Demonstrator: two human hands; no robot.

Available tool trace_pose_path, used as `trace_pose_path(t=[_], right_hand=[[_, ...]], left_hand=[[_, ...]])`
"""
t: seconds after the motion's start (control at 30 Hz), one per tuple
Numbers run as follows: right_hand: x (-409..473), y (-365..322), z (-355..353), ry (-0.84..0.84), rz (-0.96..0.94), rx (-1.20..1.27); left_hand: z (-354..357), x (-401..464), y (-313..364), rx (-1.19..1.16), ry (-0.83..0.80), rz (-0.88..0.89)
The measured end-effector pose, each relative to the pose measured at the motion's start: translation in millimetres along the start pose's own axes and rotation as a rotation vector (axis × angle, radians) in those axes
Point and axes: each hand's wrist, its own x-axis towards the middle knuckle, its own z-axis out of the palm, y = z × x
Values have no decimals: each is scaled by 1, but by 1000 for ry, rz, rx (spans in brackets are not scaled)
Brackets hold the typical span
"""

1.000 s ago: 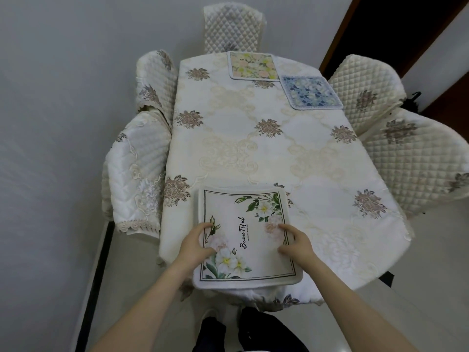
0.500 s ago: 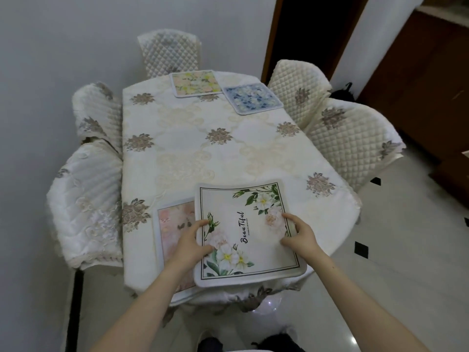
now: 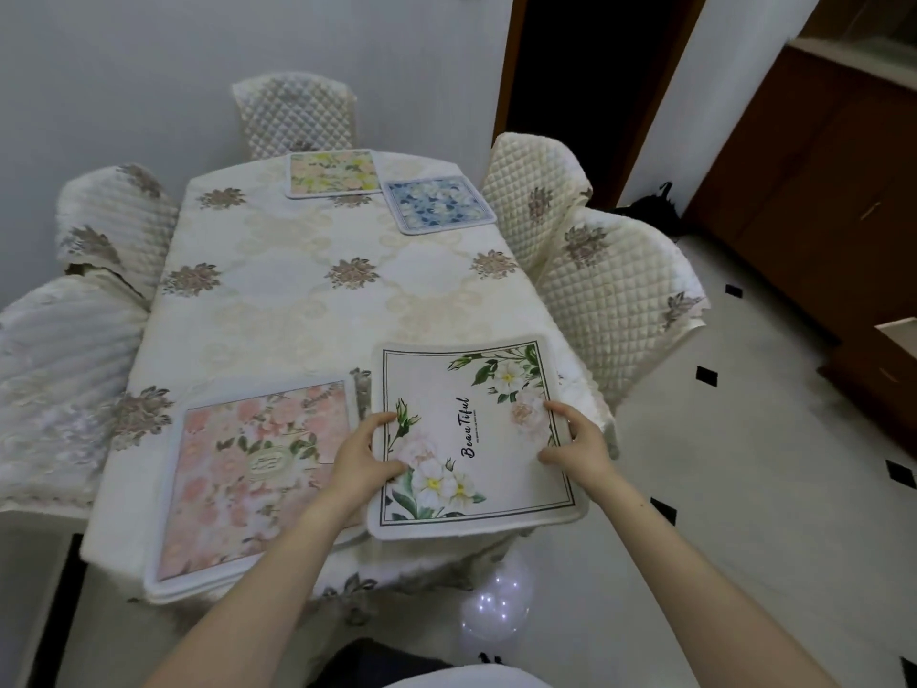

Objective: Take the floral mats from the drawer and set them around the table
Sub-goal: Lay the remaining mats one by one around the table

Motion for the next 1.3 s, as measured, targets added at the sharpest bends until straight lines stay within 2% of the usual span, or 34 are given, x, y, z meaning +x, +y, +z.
trace_pose_path(t=[0.3, 0.83, 1.07, 1.3], right_hand=[[51, 8, -57, -62, 22, -10], [211, -18, -56, -85, 102, -67], [284, -8, -47, -179, 118, -94], [314, 13, -45, -269, 82, -209]], left_hand=[[50, 22, 39, 25, 42, -20], [74, 176, 54, -2, 34, -115], [90, 223, 51, -5, 100, -192], [110, 240, 44, 12, 136, -254]])
